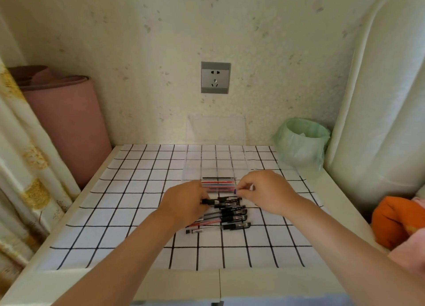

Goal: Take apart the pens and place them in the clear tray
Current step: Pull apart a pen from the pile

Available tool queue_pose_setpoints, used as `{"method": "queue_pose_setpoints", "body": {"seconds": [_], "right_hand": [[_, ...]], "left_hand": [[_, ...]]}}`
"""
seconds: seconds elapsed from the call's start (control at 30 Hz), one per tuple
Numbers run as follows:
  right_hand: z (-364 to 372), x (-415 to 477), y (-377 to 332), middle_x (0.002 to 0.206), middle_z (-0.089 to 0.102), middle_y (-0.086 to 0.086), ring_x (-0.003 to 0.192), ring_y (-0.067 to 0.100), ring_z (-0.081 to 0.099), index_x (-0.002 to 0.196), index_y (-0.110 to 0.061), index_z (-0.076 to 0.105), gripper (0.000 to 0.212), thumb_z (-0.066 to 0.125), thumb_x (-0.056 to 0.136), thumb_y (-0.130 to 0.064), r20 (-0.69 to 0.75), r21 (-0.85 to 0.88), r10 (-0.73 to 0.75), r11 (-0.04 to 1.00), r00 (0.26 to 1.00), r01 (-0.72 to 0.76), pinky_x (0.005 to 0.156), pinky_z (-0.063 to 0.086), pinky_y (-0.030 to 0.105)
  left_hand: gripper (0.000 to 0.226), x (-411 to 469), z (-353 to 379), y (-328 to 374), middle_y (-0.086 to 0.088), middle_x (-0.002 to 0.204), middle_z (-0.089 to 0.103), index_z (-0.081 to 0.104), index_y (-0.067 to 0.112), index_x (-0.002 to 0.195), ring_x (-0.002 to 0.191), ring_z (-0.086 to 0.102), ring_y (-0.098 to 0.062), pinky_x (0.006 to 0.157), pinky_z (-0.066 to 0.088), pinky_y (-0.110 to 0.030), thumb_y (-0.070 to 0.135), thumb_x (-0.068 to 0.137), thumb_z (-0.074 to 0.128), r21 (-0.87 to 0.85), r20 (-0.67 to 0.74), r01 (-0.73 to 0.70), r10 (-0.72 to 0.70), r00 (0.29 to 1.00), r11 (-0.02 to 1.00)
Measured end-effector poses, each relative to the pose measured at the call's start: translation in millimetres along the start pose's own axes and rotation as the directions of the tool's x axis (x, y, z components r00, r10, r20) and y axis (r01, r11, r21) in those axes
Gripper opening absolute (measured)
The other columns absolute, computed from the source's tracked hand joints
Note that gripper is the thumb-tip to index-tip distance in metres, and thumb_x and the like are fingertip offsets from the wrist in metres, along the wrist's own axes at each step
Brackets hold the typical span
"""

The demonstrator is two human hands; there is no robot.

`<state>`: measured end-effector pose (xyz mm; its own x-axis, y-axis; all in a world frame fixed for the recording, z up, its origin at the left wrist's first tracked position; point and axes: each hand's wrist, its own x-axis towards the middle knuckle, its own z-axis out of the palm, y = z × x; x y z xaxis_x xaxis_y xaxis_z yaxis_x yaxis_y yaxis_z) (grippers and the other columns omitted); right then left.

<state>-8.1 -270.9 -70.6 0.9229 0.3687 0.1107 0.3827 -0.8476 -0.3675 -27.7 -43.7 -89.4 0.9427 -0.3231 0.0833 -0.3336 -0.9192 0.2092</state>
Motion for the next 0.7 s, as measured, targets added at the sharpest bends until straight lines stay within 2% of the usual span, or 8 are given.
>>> {"method": "queue_pose_setpoints", "body": {"seconds": [0.1, 0.2, 0.33, 0.5, 0.6, 0.7], "right_hand": [[-9.8, -4.2, 20.7, 0.088, 0.067, -0.021, 0.075, -0.006, 0.057, 0.089, -0.037, 0.074, 0.005, 0.07, 0.086, -0.039, 0.01, 0.037, 0.112, 0.993, 0.994, -0.113, 0.07, 0.046, 0.02], [-5.7, -10.9, 31.6, 0.09, 0.068, -0.018, 0.079, -0.005, 0.059, 0.095, -0.035, 0.074, 0.013, 0.074, 0.082, -0.035, 0.092, 0.047, 0.16, 0.985, 0.983, -0.165, 0.072, 0.047, 0.019], [4.6, -15.8, 30.5, 0.088, 0.067, -0.016, 0.076, -0.004, 0.058, 0.089, -0.035, 0.071, 0.009, 0.076, 0.081, -0.036, 0.126, 0.008, 0.115, 0.993, 0.985, -0.117, 0.066, 0.042, 0.017], [12.2, -19.5, 27.5, 0.09, 0.058, -0.015, 0.083, 0.002, 0.056, 0.091, -0.034, 0.073, 0.009, 0.072, 0.084, -0.039, 0.153, -0.052, 0.037, 0.998, 0.987, -0.029, 0.066, 0.04, 0.017], [13.0, -20.6, 29.1, 0.088, 0.057, -0.018, 0.083, 0.0, 0.056, 0.098, -0.034, 0.074, 0.014, 0.072, 0.085, -0.038, 0.186, -0.032, 0.046, 0.999, 0.981, -0.041, 0.068, 0.042, 0.017], [9.3, -19.3, 28.6, 0.093, 0.062, -0.016, 0.085, 0.001, 0.058, 0.103, -0.035, 0.072, 0.019, 0.072, 0.084, -0.037, 0.209, -0.028, 0.063, 0.998, 0.976, -0.059, 0.075, 0.049, 0.022]], "left_hand": [[0.018, 1.4, 1.2, 0.6, 0.011, 0.088, 0.064, 0.072, 0.035, 0.104, 0.075, 0.058, -0.007, 0.058, 0.039, -0.021, 0.039, 0.092, 0.058, 0.018, 0.071, 0.026, -0.027, 0.997, 1.0], [0.017, 1.3, 2.2, 3.2, 0.013, 0.093, 0.066, 0.067, 0.036, 0.106, 0.081, 0.058, -0.005, 0.062, 0.037, -0.018, 0.035, 0.092, 0.059, 0.021, 0.057, -0.004, 0.003, 0.998, 1.0], [0.017, -1.1, 3.0, 4.6, 0.014, 0.096, 0.065, 0.064, 0.037, 0.108, 0.083, 0.057, -0.004, 0.066, 0.039, -0.018, 0.035, 0.092, 0.06, -0.005, 0.056, -0.007, 0.008, 0.998, 1.0], [0.014, -3.6, 2.3, 6.9, 0.015, 0.091, 0.062, 0.065, 0.038, 0.103, 0.08, 0.057, -0.004, 0.061, 0.039, -0.018, 0.041, 0.092, 0.058, -0.006, 0.071, -0.003, 0.004, 0.997, 1.0], [0.028, -6.6, 1.5, 8.9, 0.018, 0.095, 0.061, 0.063, 0.04, 0.104, 0.084, 0.056, -0.002, 0.067, 0.044, -0.021, 0.057, 0.082, 0.061, -0.03, 0.081, -0.03, 0.032, 0.996, 0.999], [0.047, -9.2, 0.9, 11.8, 0.021, 0.104, 0.057, 0.058, 0.043, 0.11, 0.09, 0.054, -0.001, 0.07, 0.042, -0.022, 0.066, 0.07, 0.067, -0.016, 0.133, -0.055, 0.057, 0.99, 0.998]]}}
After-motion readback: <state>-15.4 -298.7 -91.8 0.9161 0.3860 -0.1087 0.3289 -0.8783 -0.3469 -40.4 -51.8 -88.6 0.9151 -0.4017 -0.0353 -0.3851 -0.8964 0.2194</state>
